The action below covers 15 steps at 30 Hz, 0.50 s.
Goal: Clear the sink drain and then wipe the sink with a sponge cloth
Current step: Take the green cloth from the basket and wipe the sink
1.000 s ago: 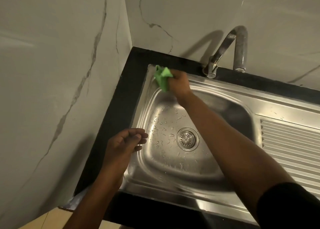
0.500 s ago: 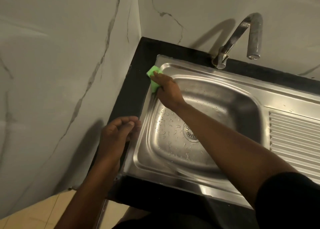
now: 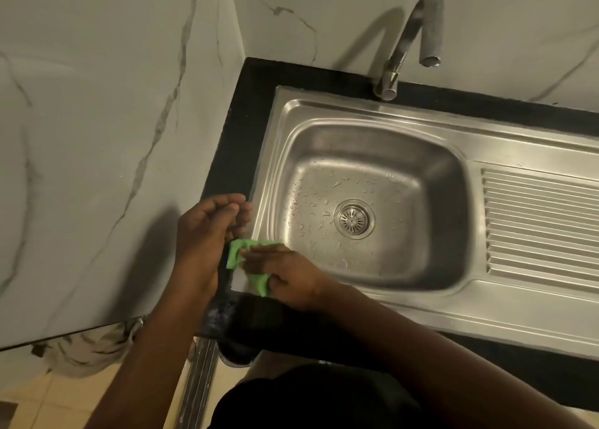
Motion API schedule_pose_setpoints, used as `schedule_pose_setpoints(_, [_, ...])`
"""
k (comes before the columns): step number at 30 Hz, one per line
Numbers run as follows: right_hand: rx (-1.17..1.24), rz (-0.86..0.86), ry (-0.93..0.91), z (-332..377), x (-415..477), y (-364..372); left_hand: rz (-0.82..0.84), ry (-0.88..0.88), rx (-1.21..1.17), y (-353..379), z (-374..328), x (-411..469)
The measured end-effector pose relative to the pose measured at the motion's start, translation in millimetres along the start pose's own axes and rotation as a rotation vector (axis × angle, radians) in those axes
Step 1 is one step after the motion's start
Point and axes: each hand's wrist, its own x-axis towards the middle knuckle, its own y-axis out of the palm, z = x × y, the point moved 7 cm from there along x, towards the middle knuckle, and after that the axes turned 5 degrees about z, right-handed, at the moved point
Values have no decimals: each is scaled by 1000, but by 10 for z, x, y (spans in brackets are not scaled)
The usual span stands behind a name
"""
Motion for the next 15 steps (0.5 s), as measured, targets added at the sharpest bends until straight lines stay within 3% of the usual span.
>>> schedule_pose_setpoints(8, [116, 65, 92, 23, -430, 52, 39, 113, 25, 150, -141, -465])
schedule_pose_setpoints(15, [222, -82, 156, -406, -1315, -172, 81, 148, 48, 279, -108, -828])
